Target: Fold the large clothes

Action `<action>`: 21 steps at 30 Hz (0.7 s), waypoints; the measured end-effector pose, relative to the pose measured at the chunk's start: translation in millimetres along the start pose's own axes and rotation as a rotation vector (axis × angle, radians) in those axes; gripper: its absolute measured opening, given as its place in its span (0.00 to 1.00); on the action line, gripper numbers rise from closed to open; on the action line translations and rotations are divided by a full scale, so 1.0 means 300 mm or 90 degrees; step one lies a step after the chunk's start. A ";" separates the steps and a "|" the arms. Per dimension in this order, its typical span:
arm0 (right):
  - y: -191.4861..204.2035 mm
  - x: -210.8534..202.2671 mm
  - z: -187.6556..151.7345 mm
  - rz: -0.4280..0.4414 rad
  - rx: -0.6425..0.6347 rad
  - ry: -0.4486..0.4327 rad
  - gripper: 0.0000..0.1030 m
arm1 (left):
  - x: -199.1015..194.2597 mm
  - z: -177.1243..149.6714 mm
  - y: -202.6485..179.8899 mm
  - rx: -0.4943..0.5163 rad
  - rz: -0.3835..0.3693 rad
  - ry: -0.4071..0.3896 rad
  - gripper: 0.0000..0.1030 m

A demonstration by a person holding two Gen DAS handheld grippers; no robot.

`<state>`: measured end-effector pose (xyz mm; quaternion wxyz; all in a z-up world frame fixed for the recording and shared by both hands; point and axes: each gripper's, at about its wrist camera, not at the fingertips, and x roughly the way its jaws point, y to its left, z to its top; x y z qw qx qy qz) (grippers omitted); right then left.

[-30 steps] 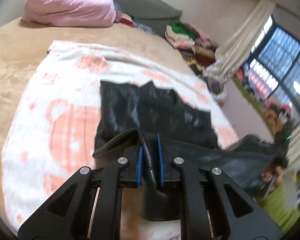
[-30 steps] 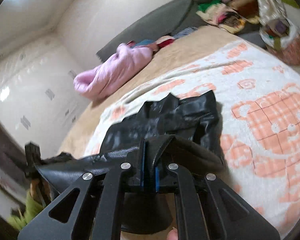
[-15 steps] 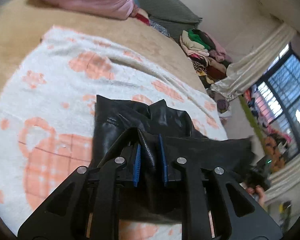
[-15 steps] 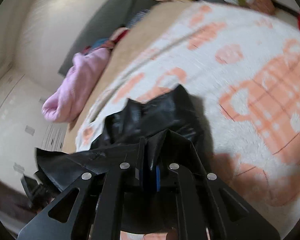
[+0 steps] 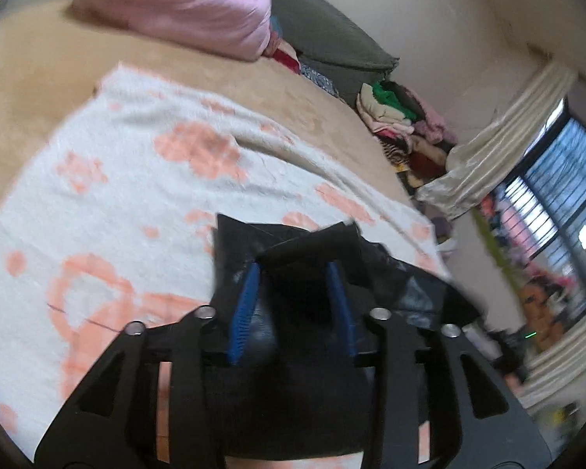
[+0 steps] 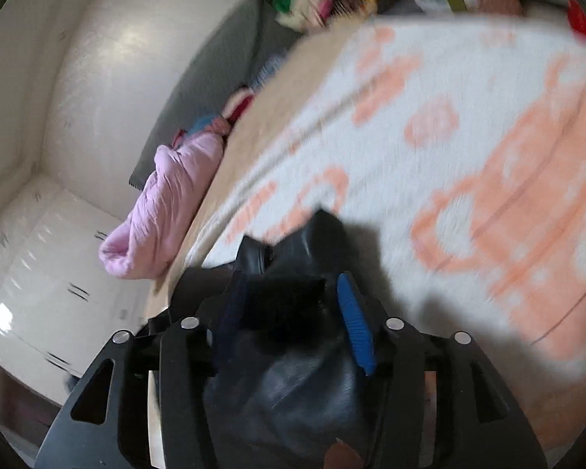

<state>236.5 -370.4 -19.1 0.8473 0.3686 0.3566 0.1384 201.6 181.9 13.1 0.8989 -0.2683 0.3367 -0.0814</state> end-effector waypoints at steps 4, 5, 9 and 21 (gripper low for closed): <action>0.124 -0.040 -0.034 -0.086 -0.193 -0.034 0.63 | 0.039 -0.040 -0.076 0.113 0.086 0.017 0.48; 0.149 -0.026 -0.048 -0.115 -0.240 -0.034 0.64 | 0.057 -0.049 -0.085 0.134 0.103 0.023 0.48; 0.252 0.110 -0.131 -0.242 -0.449 -0.018 0.64 | 0.155 -0.080 -0.115 0.197 0.152 0.047 0.52; 0.230 0.267 -0.118 -0.256 -0.459 -0.004 0.05 | 0.250 -0.087 -0.141 0.270 0.215 0.015 0.06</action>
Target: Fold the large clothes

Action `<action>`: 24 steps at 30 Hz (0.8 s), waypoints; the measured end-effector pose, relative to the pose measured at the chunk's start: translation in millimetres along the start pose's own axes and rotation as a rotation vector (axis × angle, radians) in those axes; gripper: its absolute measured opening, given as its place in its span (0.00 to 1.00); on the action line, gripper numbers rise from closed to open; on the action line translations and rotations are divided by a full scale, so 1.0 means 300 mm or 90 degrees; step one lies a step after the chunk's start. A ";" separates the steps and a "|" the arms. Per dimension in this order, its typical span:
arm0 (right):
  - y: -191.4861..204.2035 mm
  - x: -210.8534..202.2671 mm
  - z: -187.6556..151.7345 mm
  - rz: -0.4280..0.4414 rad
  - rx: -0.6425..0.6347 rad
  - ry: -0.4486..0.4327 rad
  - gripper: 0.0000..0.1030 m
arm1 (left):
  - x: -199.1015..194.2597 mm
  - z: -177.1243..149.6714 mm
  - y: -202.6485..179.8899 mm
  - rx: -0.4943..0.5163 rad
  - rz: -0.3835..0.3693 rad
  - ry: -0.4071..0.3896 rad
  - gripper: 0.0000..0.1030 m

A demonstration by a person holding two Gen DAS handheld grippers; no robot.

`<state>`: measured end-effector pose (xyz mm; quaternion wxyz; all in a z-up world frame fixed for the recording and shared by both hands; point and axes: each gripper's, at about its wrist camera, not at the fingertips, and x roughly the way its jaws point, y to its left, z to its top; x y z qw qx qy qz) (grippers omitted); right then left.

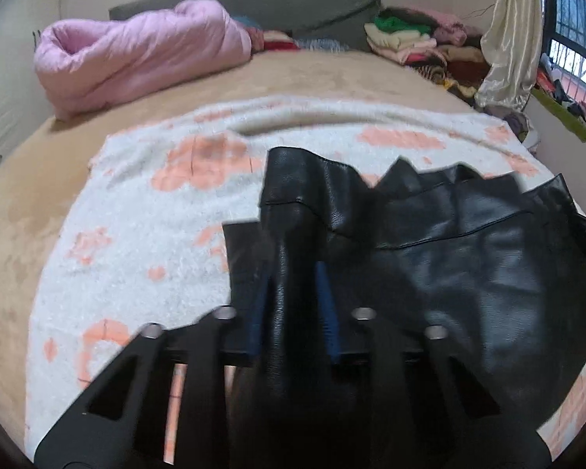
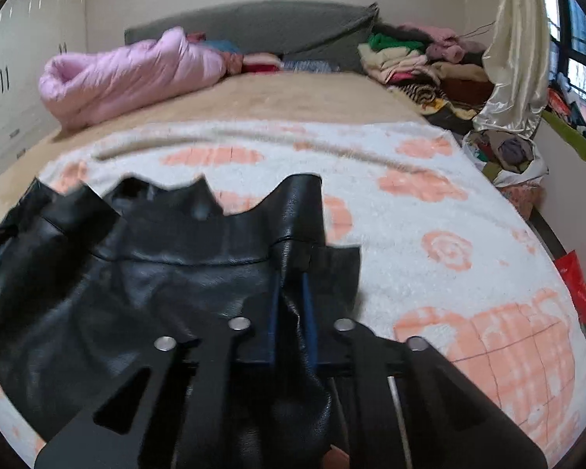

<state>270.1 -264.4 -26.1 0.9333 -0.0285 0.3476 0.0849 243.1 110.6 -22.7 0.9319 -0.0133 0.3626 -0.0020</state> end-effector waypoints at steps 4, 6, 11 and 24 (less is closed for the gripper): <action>-0.055 -0.102 0.058 0.046 0.076 -0.075 0.04 | -0.105 0.071 0.055 -0.054 -0.053 -0.061 0.04; -0.089 -0.125 0.095 0.058 0.113 -0.100 0.04 | -0.116 0.109 0.066 -0.060 -0.059 -0.076 0.03; -0.119 -0.022 0.111 0.036 0.148 -0.069 0.03 | -0.033 0.142 0.055 -0.073 -0.047 -0.064 0.03; -0.083 0.235 0.013 -0.038 0.111 0.069 0.09 | 0.225 0.033 0.081 -0.082 0.012 0.061 0.15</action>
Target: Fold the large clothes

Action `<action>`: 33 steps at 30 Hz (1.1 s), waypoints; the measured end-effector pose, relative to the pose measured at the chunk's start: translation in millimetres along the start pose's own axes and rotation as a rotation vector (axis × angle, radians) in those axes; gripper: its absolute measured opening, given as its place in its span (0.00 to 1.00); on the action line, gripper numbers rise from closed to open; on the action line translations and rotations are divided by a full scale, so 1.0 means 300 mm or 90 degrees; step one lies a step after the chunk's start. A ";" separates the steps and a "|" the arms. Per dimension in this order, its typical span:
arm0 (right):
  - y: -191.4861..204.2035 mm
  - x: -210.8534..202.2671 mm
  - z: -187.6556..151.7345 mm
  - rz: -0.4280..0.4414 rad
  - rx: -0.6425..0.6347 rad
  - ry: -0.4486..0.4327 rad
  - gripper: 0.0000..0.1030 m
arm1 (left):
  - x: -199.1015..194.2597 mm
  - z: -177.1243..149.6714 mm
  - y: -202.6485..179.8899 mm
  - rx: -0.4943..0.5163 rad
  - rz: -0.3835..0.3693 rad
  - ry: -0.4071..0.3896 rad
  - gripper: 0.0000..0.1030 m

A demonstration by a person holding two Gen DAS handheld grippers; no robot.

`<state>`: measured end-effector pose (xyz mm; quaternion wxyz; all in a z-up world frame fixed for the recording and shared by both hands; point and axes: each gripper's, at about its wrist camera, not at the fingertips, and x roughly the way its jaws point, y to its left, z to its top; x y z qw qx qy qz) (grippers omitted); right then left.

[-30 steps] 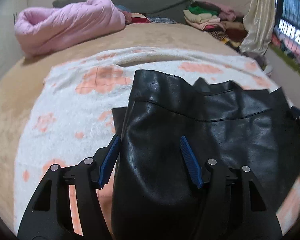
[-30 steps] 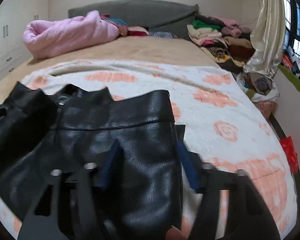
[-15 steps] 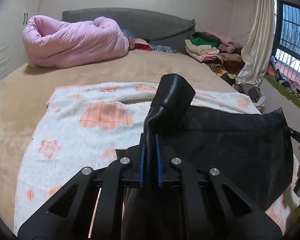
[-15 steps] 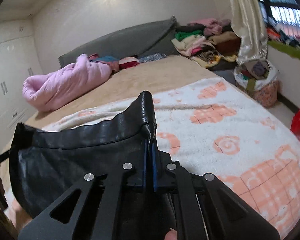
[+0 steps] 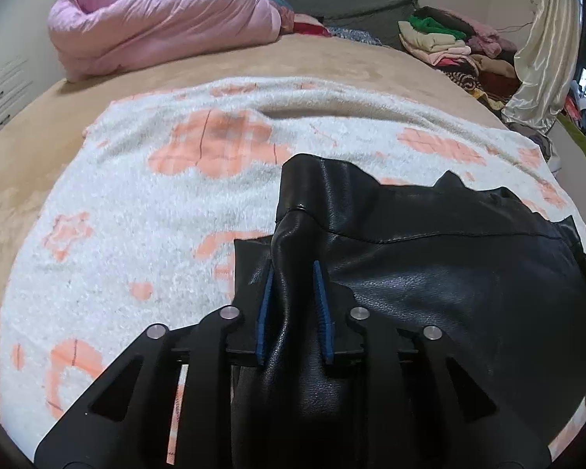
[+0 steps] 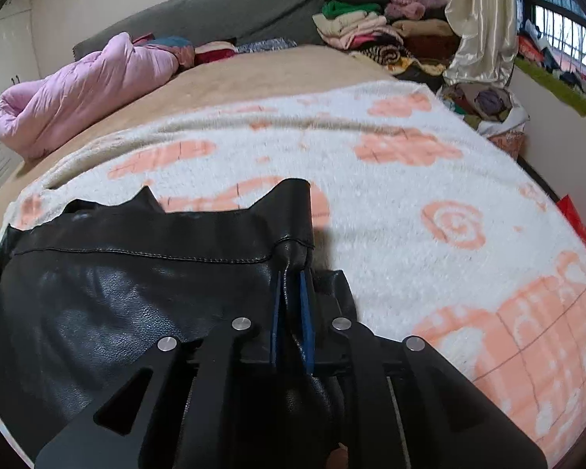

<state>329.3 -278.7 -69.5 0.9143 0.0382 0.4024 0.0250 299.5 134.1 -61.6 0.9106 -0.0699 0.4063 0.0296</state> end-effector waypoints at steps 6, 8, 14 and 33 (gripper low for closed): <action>-0.022 0.010 -0.021 0.020 0.034 0.025 0.11 | 0.007 -0.012 0.030 -0.034 -0.025 0.003 0.22; -0.027 0.003 -0.021 0.024 0.040 0.022 0.11 | -0.006 -0.011 0.031 -0.037 -0.026 -0.002 0.23; -0.013 -0.041 -0.020 0.018 0.031 0.003 0.19 | -0.042 0.000 0.026 -0.041 -0.014 -0.001 0.34; 0.162 -0.384 -0.090 0.014 -0.063 -0.105 0.69 | -0.312 -0.069 -0.064 0.017 -0.043 -0.029 0.77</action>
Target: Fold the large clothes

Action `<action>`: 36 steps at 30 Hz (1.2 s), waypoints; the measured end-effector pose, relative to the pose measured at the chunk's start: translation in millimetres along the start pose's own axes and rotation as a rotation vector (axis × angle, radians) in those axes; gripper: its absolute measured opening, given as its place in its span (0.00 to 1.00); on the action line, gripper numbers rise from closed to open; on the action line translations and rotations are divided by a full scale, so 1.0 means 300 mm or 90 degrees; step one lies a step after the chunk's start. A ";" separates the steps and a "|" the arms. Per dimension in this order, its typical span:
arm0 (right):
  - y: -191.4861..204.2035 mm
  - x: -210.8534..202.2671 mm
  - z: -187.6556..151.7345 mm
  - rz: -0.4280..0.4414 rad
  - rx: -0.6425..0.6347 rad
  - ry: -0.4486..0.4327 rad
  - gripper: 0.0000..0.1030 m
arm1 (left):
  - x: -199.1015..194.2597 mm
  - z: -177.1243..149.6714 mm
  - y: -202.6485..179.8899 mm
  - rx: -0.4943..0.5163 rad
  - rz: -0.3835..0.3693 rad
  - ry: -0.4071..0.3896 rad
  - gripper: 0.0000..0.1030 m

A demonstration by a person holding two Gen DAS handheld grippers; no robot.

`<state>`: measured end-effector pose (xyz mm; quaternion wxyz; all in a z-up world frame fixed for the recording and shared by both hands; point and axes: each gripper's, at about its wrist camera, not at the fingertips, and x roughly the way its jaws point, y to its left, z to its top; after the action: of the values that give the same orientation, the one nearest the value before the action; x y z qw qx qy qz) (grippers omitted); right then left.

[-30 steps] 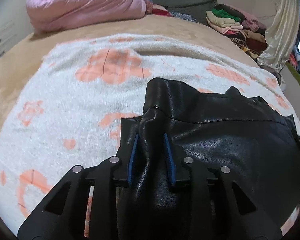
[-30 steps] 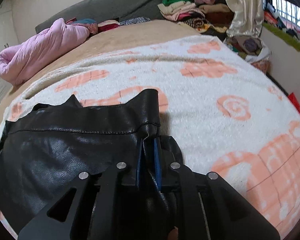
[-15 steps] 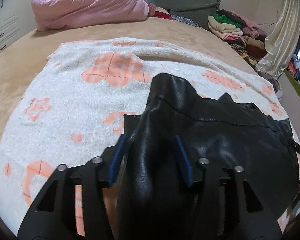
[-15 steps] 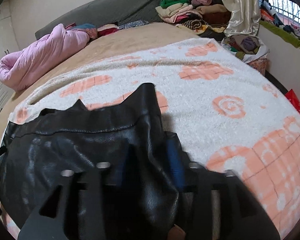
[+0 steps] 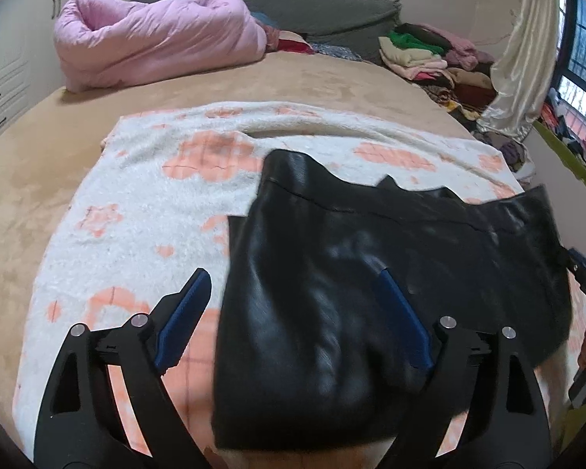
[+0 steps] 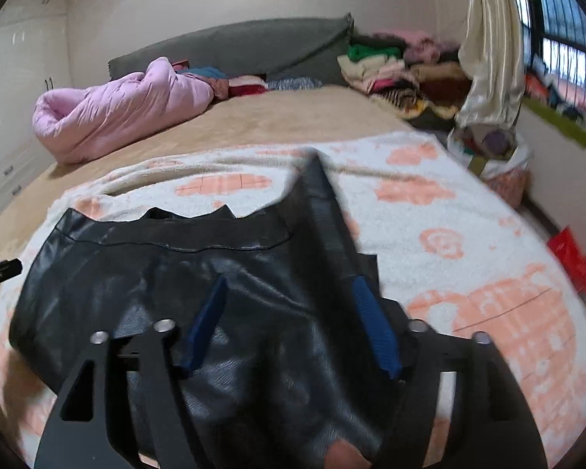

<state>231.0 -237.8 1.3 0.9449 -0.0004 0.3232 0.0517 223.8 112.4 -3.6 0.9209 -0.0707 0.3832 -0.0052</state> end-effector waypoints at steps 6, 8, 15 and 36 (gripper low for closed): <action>0.011 -0.092 -0.038 -0.115 0.003 -0.084 0.68 | -0.009 -0.061 -0.082 0.026 -0.028 0.022 0.77; 0.040 -0.107 -0.066 -0.094 -0.026 -0.090 0.65 | 0.003 -0.096 -0.107 0.033 -0.033 0.043 0.77; 0.206 -0.034 -0.171 0.132 -0.065 0.071 0.62 | 0.063 -0.201 -0.169 0.067 0.010 0.086 0.77; 0.381 -0.050 -0.172 0.180 -0.092 0.094 0.29 | 0.030 -0.083 -0.012 0.016 0.020 0.014 0.89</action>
<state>176.5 -127.2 -26.7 0.8993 -0.0264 0.3844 0.2068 212.8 105.2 -26.9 0.9175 -0.0533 0.3941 0.0039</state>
